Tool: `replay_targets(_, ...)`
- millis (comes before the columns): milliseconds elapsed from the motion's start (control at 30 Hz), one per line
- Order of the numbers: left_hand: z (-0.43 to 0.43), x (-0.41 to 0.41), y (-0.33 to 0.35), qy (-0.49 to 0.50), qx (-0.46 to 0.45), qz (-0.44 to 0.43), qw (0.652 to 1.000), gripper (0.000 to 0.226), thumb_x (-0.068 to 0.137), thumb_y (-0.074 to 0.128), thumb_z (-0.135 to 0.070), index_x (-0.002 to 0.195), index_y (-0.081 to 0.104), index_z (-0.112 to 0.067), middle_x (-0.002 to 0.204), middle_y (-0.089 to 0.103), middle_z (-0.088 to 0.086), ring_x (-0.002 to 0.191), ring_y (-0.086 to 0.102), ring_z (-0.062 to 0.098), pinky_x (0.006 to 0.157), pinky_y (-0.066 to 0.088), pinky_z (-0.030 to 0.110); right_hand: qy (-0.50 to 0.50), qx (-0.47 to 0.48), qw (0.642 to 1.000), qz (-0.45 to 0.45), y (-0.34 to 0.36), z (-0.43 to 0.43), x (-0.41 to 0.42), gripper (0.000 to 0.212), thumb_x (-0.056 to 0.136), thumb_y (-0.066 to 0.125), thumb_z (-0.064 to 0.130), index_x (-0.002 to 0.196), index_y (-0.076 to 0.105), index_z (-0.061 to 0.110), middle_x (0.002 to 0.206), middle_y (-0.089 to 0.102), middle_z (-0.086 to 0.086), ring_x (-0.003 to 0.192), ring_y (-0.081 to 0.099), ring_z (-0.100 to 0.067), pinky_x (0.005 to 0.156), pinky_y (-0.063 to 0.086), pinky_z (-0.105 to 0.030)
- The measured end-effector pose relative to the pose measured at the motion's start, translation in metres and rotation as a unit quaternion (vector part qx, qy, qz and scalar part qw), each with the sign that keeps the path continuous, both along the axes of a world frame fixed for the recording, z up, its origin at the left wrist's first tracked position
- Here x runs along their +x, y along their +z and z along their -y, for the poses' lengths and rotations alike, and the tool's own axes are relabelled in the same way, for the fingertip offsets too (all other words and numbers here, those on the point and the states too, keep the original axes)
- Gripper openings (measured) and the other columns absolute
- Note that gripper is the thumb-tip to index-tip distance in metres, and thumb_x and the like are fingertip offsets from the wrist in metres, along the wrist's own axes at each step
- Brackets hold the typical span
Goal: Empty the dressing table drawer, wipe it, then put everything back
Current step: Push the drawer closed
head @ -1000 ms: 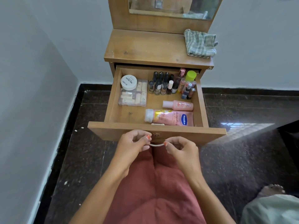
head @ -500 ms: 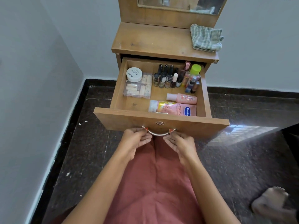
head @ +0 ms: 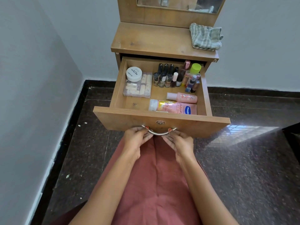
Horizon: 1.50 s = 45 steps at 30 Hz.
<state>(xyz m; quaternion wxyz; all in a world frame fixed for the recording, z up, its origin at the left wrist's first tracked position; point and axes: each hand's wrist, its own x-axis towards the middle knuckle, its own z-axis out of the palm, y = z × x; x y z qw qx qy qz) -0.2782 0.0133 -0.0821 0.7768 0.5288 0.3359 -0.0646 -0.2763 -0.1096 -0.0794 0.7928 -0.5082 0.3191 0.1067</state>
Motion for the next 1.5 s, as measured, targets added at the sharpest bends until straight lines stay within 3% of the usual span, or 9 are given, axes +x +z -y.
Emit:
replay_targets(167, 0.001, 0.0, 0.0, 0.023, -0.004, 0.005, 1.0, 0.021, 0.088, 0.054, 0.005, 0.069, 0.061, -0.002, 0.052, 0.066, 0.001, 0.05, 0.066, 0.005, 0.057, 0.057, 0.017, -0.003, -0.004, 1.0, -0.002, -0.002, 0.0, 0.002, 0.026, 0.087, 0.058, -0.001, 0.107, 0.052, -0.017, 0.077, 0.063, -0.017, 0.06, 0.067, -0.015, 0.061, 0.058, -0.022)
replay_targets(367, 0.003, 0.005, -0.003, 0.03, -0.004, 0.01, 0.999, 0.021, 0.087, 0.055, 0.004, 0.068, 0.061, -0.002, 0.047, 0.065, -0.003, 0.049, 0.065, 0.004, 0.059, 0.057, 0.017, -0.01, -0.007, 1.0, -0.006, -0.002, 0.0, 0.008, 0.024, 0.086, 0.057, -0.002, 0.105, 0.054, -0.016, 0.076, 0.062, -0.016, 0.07, 0.064, -0.021, 0.063, 0.057, -0.024)
replay_targets(567, 0.001, 0.017, -0.007, 0.033, -0.004, 0.014, 0.999, 0.021, 0.088, 0.055, 0.004, 0.068, 0.061, -0.002, 0.05, 0.066, -0.002, 0.05, 0.065, 0.004, 0.06, 0.057, 0.017, -0.016, -0.003, 1.0, -0.005, -0.001, -0.002, 0.019, 0.021, 0.086, 0.058, -0.003, 0.104, 0.054, -0.013, 0.078, 0.062, -0.016, 0.071, 0.064, -0.022, 0.061, 0.058, -0.023)
replay_targets(767, 0.003, 0.03, -0.006, 0.035, 0.001, 0.022, 0.999, 0.019, 0.088, 0.055, 0.003, 0.071, 0.061, -0.002, 0.068, 0.063, 0.008, 0.049, 0.064, 0.003, 0.059, 0.057, 0.016, -0.011, -0.014, 1.0, 0.006, 0.0, -0.004, 0.031, 0.015, 0.087, 0.057, -0.002, 0.1, 0.055, -0.009, 0.077, 0.061, -0.015, 0.068, 0.064, -0.019, 0.058, 0.058, -0.02)
replay_targets(1200, 0.001, 0.062, -0.001, 0.033, 0.015, 0.021, 0.999, 0.024, 0.087, 0.055, 0.004, 0.066, 0.058, -0.006, 0.066, 0.06, 0.007, 0.046, 0.062, 0.003, 0.061, 0.056, 0.018, -0.008, -0.029, 0.999, 0.016, 0.001, -0.007, 0.063, 0.019, 0.087, 0.057, -0.002, 0.103, 0.054, -0.012, 0.076, 0.06, -0.016, 0.069, 0.062, -0.02, 0.061, 0.056, -0.022)
replay_targets(1367, 0.001, 0.076, 0.001, 0.038, 0.016, 0.018, 0.999, 0.024, 0.086, 0.057, 0.004, 0.065, 0.057, -0.006, 0.068, 0.059, 0.007, 0.062, 0.061, 0.012, 0.063, 0.056, 0.018, -0.013, -0.029, 0.999, 0.016, 0.001, -0.008, 0.078, 0.022, 0.087, 0.057, -0.003, 0.105, 0.053, -0.014, 0.075, 0.059, -0.015, 0.07, 0.062, -0.02, 0.063, 0.056, -0.023)
replay_targets(1500, 0.001, 0.087, 0.003, 0.038, 0.016, 0.02, 0.999, 0.024, 0.087, 0.057, 0.004, 0.065, 0.056, -0.006, 0.069, 0.059, 0.007, 0.064, 0.06, 0.012, 0.061, 0.056, 0.017, -0.016, -0.021, 1.0, 0.013, 0.0, -0.008, 0.091, 0.023, 0.086, 0.057, -0.002, 0.106, 0.052, -0.013, 0.077, 0.06, -0.016, 0.07, 0.062, -0.021, 0.062, 0.057, -0.023)
